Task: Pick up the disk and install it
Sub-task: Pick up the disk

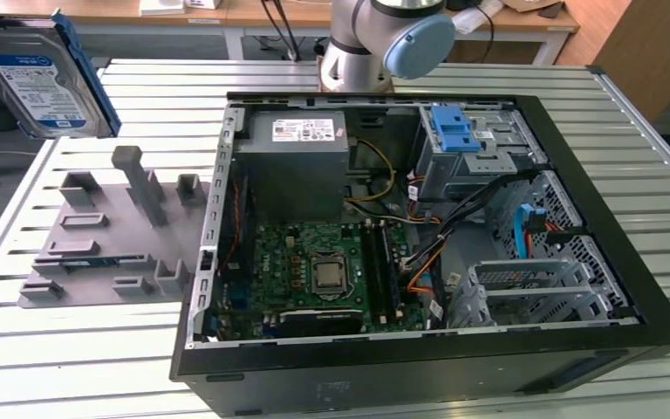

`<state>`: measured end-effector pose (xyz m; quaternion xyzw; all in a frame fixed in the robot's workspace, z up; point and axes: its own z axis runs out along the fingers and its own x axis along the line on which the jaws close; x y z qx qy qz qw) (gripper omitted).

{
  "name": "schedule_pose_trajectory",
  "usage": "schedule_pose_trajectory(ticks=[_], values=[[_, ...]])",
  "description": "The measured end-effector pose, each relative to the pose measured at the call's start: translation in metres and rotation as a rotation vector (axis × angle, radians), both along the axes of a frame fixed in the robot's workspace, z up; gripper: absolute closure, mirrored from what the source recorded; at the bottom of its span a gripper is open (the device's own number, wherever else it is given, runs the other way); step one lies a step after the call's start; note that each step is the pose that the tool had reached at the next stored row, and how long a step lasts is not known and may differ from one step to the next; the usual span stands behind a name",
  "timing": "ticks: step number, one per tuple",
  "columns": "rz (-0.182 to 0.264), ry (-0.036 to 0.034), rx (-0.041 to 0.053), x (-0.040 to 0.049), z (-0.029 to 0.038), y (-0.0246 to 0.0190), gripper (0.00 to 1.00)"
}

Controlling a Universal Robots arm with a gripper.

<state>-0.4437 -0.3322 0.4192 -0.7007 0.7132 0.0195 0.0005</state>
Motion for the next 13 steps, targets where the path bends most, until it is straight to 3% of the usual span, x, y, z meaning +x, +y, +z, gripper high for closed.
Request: schedule_pose_trajectory(ticks=[13], values=[[0.000, 0.0001, 0.0000, 0.0000, 0.0002, 0.0000, 0.64]])
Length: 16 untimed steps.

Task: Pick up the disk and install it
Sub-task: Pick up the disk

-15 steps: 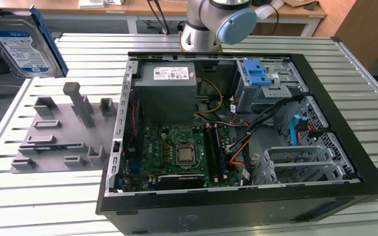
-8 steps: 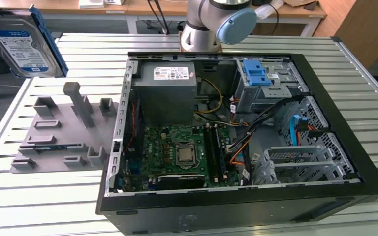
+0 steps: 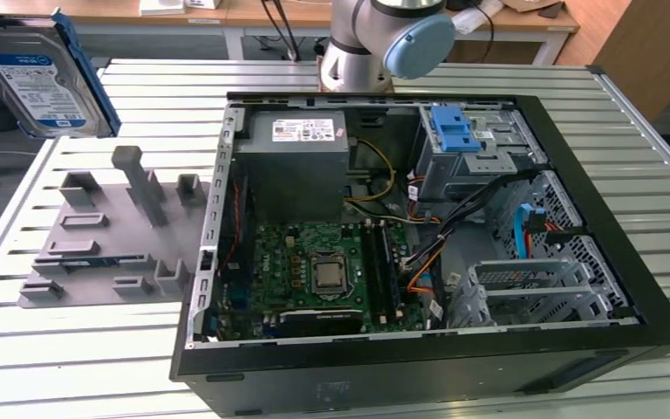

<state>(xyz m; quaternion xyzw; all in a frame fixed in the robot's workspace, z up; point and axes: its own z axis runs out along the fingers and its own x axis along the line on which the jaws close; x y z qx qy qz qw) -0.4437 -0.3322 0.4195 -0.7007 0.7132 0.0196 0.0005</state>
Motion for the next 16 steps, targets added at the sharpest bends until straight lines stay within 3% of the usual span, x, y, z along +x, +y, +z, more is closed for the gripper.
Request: schedule_pose_trajectory(ticks=[10, 16], values=[[0.000, 0.0001, 0.0000, -0.0001, 0.0004, 0.0000, 0.64], [0.000, -0.0001, 0.0001, 0.0000, 0.0064, 0.0000, 0.64]])
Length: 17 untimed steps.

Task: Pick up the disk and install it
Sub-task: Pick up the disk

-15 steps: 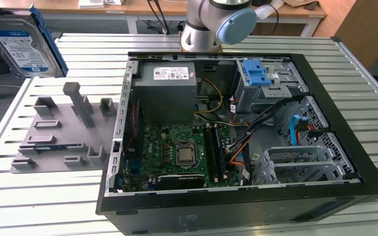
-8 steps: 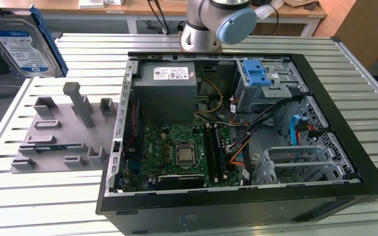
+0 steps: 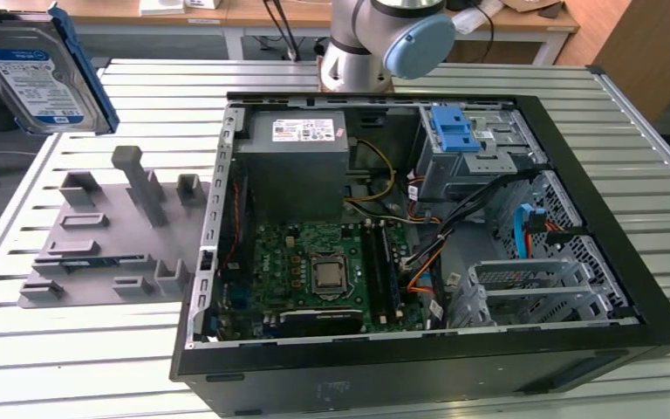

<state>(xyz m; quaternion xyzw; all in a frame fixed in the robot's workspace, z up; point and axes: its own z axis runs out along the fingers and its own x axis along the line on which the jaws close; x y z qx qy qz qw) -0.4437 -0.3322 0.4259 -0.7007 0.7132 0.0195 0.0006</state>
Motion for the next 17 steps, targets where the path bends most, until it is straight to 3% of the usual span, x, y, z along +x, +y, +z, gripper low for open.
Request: schedule_pose_trajectory(ticks=[17], values=[[0.000, 0.0001, 0.0000, 0.0000, 0.0051, 0.0000, 0.64]])
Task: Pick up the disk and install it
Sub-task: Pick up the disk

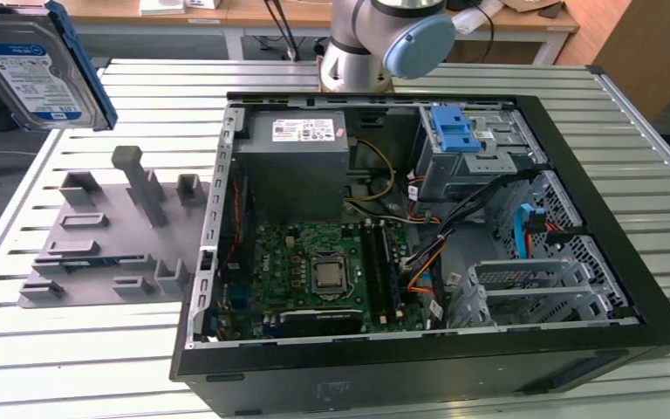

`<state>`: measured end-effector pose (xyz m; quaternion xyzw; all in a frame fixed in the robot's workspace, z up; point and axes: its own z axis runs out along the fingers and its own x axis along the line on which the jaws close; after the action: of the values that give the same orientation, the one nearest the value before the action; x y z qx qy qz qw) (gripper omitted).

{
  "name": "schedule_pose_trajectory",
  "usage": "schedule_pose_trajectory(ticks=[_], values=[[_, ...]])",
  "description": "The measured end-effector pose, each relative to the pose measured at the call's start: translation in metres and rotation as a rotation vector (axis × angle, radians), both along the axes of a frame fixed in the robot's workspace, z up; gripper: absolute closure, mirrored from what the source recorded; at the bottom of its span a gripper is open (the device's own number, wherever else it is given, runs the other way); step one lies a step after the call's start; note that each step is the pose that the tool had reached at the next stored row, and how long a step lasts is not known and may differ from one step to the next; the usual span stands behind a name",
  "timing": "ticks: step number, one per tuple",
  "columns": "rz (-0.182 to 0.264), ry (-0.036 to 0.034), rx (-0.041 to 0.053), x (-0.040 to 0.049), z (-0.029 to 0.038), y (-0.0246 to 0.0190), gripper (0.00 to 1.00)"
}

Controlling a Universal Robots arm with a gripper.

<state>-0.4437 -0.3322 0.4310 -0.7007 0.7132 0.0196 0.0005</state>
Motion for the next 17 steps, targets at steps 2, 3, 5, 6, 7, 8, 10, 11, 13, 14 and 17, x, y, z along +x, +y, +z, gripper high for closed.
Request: schedule_pose_trajectory(ticks=[2, 3, 5, 6, 7, 8, 10, 11, 13, 14, 17], values=[[0.000, 0.0002, -0.0001, 0.0000, 0.0006, 0.0000, 0.64], [0.000, 0.0001, -0.0001, 0.0000, 0.0009, 0.0000, 0.64], [0.000, 0.0001, -0.0002, 0.0000, 0.0015, 0.0000, 0.64], [0.000, 0.0001, -0.0003, 0.0000, 0.0018, 0.0000, 0.64], [0.000, 0.0000, -0.0003, 0.0000, 0.0021, 0.0000, 0.64], [0.000, 0.0001, -0.0003, 0.0000, 0.0024, 0.0000, 0.64], [0.000, 0.0001, -0.0004, 0.0000, 0.0032, 0.0000, 0.64], [0.000, 0.0001, -0.0004, 0.0000, 0.0036, 0.0000, 0.64], [0.000, 0.0000, -0.0006, 0.0000, 0.0045, 0.0000, 0.64], [0.000, 0.0000, -0.0008, 0.0000, 0.0051, 0.0000, 0.64], [0.000, 0.0000, -0.0011, 0.0000, 0.0068, 0.0000, 0.64]])
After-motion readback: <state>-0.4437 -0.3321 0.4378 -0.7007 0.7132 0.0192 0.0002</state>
